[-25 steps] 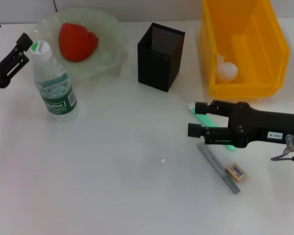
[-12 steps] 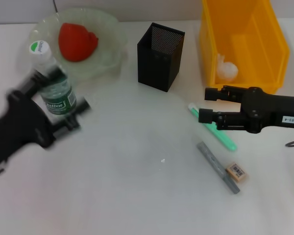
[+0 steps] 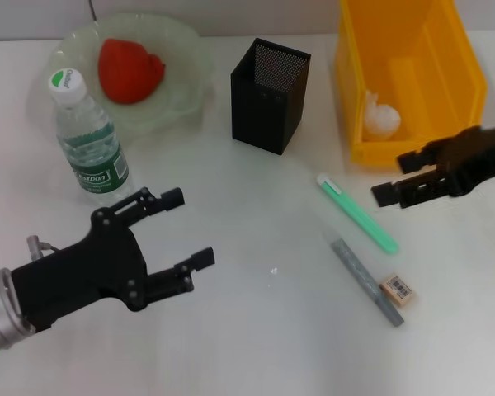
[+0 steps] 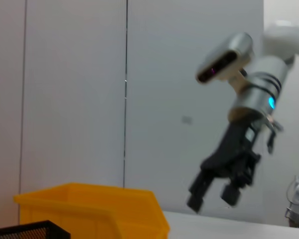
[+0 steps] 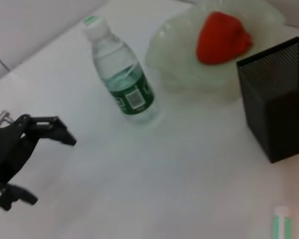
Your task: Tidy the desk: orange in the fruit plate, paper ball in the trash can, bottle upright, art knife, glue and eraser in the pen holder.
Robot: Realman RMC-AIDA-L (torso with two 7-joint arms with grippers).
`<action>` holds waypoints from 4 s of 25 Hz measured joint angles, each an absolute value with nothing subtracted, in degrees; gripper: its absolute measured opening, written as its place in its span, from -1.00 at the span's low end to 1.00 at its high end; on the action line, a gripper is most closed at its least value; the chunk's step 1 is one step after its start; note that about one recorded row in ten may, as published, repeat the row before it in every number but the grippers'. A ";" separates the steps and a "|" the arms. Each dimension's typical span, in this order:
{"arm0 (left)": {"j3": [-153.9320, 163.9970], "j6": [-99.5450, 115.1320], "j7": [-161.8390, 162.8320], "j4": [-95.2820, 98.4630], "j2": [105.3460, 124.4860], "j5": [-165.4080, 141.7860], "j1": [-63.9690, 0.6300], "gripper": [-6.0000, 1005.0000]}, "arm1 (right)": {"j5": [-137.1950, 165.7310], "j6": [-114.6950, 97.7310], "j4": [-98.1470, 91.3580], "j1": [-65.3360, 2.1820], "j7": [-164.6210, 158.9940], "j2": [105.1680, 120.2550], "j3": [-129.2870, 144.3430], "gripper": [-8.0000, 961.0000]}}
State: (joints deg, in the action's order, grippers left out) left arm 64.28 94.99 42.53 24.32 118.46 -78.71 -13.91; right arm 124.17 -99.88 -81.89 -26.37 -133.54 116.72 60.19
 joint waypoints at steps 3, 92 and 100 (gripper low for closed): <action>65.19 94.42 42.71 24.31 118.46 -78.78 -14.02 0.62 | 128.84 -104.60 -85.02 -30.49 -138.85 116.71 58.47 0.75; 67.06 92.38 42.97 23.91 118.56 -80.33 -15.14 0.62 | 151.69 -75.66 -55.56 -47.36 -165.40 119.71 90.70 -0.35; 67.06 92.07 42.98 23.89 118.57 -80.33 -15.11 0.61 | 151.37 -74.49 -53.51 -48.10 -165.08 119.70 91.95 -0.35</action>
State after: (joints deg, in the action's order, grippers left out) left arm 67.06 92.07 42.98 23.89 118.57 -80.33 -15.11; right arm 151.37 -74.49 -53.51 -48.10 -165.08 119.70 91.95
